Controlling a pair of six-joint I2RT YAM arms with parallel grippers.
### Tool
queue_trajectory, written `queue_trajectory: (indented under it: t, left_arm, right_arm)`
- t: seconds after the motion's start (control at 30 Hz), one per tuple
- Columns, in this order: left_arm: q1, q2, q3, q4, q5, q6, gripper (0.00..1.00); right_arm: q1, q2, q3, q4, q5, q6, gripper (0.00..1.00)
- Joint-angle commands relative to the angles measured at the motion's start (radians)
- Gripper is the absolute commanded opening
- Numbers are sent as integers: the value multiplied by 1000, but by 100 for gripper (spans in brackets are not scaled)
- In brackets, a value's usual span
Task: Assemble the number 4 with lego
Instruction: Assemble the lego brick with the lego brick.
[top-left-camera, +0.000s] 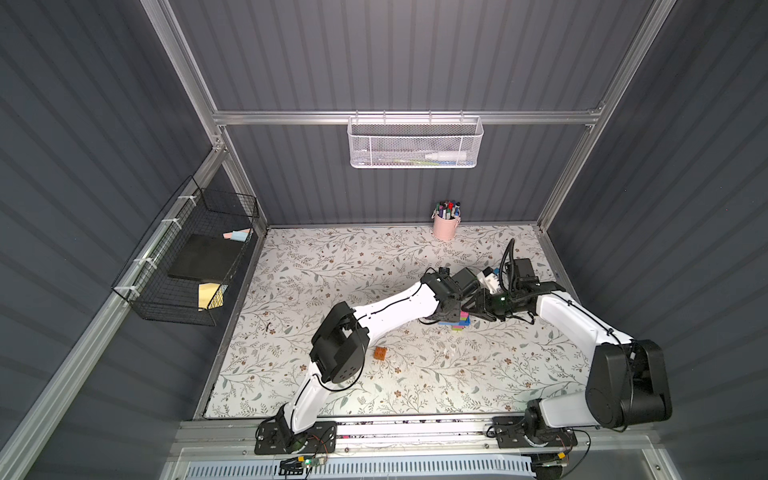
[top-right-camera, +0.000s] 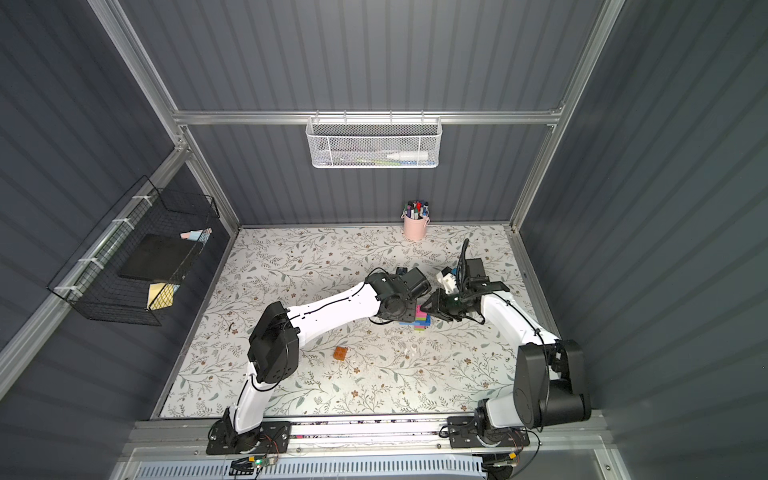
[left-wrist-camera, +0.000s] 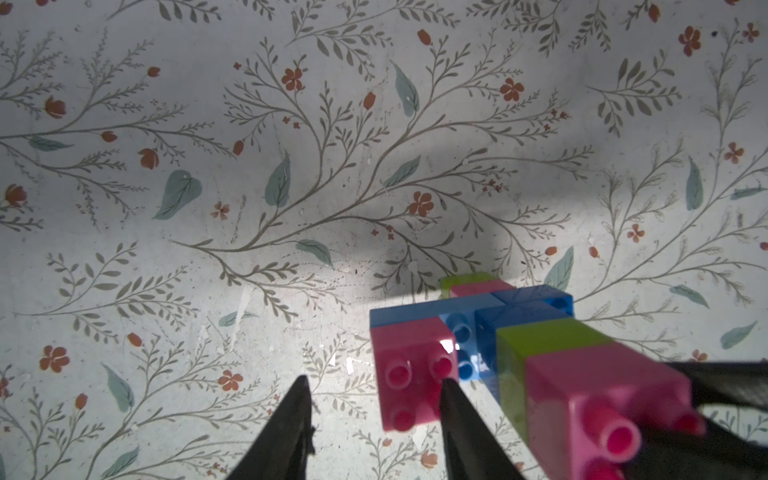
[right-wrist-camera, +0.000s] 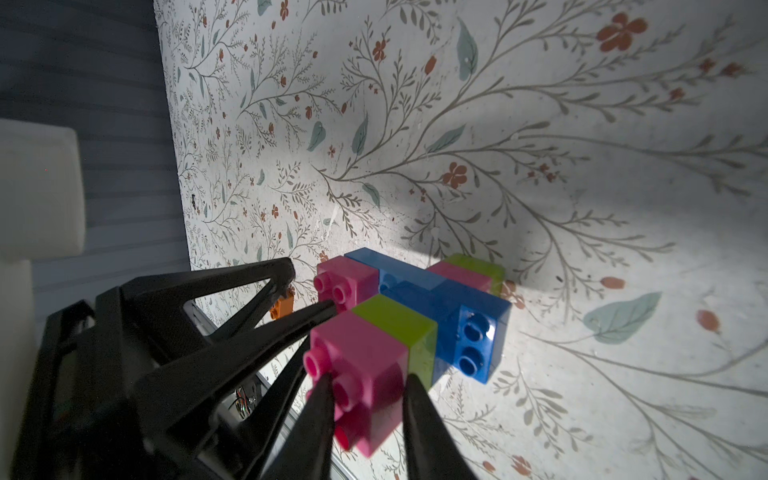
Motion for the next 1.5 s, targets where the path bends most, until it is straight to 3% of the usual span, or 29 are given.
queue_trajectory:
  t: [0.0,0.97,1.47]
  left_arm:
    - [9,-68,-22,-8,-40,2,45]
    - [24,3,-39,-50,41,-9,36]
    - [24,-47,-34,2,17,-5,49]
  right_arm:
    - [6,41,-41,-97,82,-23,30]
    - [6,40,-42,-98,87,-21,30]
    - [6,34,-40,-99,80,-21,30]
